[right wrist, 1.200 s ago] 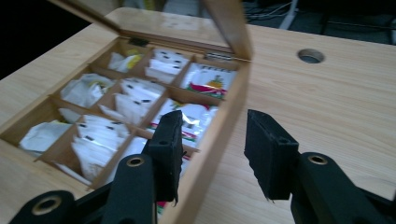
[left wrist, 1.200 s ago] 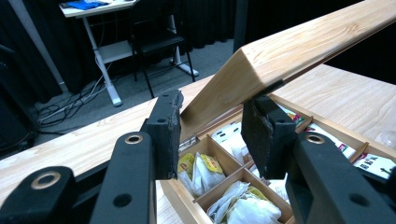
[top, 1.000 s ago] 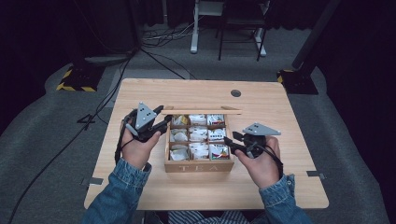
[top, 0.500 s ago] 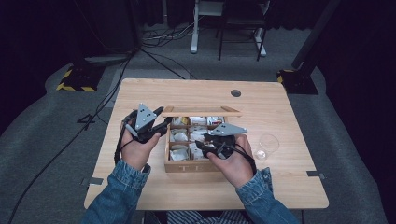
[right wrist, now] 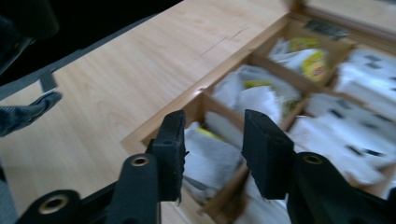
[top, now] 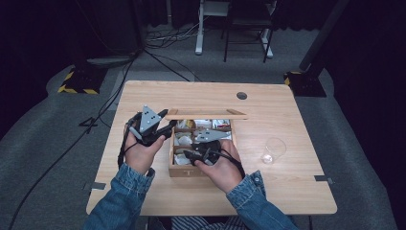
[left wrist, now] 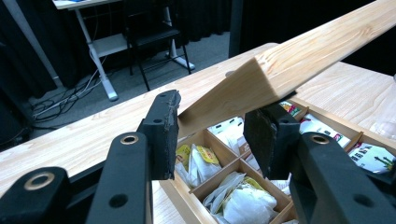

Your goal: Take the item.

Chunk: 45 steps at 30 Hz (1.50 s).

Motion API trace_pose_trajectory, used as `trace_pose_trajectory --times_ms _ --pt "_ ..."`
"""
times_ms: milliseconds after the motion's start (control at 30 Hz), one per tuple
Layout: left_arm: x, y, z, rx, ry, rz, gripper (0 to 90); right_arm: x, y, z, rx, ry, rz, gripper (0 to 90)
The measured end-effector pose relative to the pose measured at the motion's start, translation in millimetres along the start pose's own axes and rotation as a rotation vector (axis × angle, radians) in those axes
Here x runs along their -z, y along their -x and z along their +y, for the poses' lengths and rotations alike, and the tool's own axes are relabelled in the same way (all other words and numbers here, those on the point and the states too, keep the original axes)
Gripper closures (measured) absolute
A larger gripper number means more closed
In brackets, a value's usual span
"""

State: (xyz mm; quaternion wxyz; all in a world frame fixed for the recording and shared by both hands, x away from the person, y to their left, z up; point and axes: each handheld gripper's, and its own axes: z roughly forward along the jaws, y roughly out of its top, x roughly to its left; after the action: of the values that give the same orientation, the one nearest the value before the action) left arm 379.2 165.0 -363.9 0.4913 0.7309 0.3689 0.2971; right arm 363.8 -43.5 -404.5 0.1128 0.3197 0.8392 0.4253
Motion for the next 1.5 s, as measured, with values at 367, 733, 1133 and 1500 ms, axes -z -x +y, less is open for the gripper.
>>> trace_pose_trajectory --times_ms 367,733,1133,1500 --pt "0.5 -0.2 -0.8 -0.002 -0.004 -0.006 55.6 -33.0 -12.1 -1.5 0.007 -0.067 0.06 60.4" --pt "-0.6 -0.9 -0.8 0.002 -0.007 -0.009 55.2 -46.5 -10.3 -2.1 -0.006 -0.112 0.026 54.2" --pt "-1.5 -0.6 -1.2 0.007 -0.008 -0.009 54.7 -54.1 -7.3 -4.2 -0.018 -0.142 -0.006 49.4" --pt "-1.5 -0.8 -1.2 0.007 -0.008 -0.01 54.7 -50.3 -5.7 -3.0 0.018 -0.128 -0.03 59.7"
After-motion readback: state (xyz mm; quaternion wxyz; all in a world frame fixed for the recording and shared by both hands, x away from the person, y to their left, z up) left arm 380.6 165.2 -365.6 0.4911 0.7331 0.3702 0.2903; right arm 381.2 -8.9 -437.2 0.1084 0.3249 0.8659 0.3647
